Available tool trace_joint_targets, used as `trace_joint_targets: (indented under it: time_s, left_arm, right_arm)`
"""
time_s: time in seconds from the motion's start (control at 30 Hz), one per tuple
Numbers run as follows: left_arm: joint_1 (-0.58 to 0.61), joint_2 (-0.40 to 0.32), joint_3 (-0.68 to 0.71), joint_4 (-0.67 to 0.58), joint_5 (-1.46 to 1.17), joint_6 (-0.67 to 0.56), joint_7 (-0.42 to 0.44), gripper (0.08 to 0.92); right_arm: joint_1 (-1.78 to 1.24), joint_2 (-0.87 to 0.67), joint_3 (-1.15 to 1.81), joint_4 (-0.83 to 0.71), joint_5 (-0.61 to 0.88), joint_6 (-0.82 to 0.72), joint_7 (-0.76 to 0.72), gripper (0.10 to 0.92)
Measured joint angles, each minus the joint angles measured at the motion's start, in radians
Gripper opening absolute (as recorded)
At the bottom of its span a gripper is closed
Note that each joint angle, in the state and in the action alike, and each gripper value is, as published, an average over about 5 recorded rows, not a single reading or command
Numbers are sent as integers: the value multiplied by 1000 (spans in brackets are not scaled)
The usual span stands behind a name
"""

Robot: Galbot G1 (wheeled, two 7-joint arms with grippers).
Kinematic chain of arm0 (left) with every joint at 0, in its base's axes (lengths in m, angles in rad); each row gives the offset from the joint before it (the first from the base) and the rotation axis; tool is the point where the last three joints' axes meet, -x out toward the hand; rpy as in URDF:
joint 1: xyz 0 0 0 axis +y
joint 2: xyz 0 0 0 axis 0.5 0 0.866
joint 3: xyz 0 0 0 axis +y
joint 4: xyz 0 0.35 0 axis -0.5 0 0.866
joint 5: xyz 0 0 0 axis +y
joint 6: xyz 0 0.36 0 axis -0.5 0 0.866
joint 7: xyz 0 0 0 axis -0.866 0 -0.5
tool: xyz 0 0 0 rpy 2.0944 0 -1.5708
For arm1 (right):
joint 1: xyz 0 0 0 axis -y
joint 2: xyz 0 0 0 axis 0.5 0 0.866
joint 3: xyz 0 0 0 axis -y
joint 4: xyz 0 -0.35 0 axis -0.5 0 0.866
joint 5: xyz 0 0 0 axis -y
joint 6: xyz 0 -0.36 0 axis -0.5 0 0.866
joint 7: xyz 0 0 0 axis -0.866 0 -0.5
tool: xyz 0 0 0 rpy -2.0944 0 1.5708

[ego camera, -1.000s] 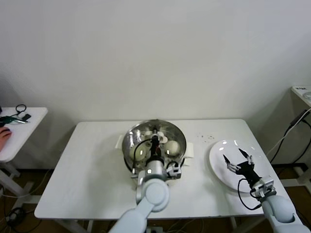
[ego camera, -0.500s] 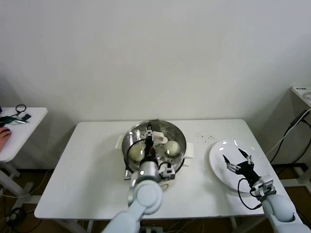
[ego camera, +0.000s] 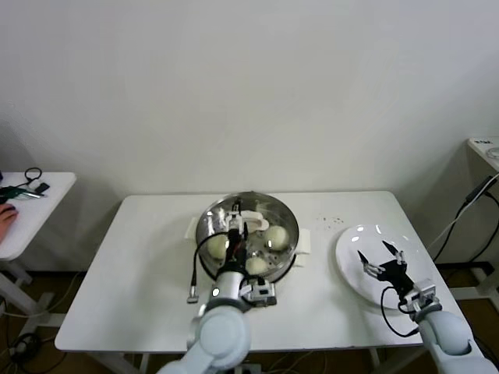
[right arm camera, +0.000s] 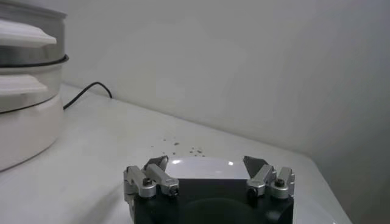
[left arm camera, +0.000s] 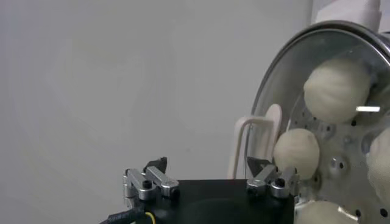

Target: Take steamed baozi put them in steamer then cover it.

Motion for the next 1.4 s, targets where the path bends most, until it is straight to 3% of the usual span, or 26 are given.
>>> trace_joint_targets:
  time_s: [0.37,0.77,0.9,1.1,1.4]
  left_arm:
    - [73,91,-71,-131,-175,0,-88,823]
    - [199,151,-336,-185,-689,-18,-291,823]
    - [269,149,-449,-175,-865,-113,-326,823]
    - [369,131,-598,-124,-1107,-364,-337,823]
    - [442,68,-714,-20,-1363,-603,-325,823]
  right_arm:
    - [-12,0,12,28,5,-19,13,823]
    - [-30,-4,24,82,17,-25,19,823]
    - [-35,-2,29,96,17,-25,20,823]
    - [-52,8,41,124,16,-16,20,823]
    - [-86,36,63,159,9,11,16,823]
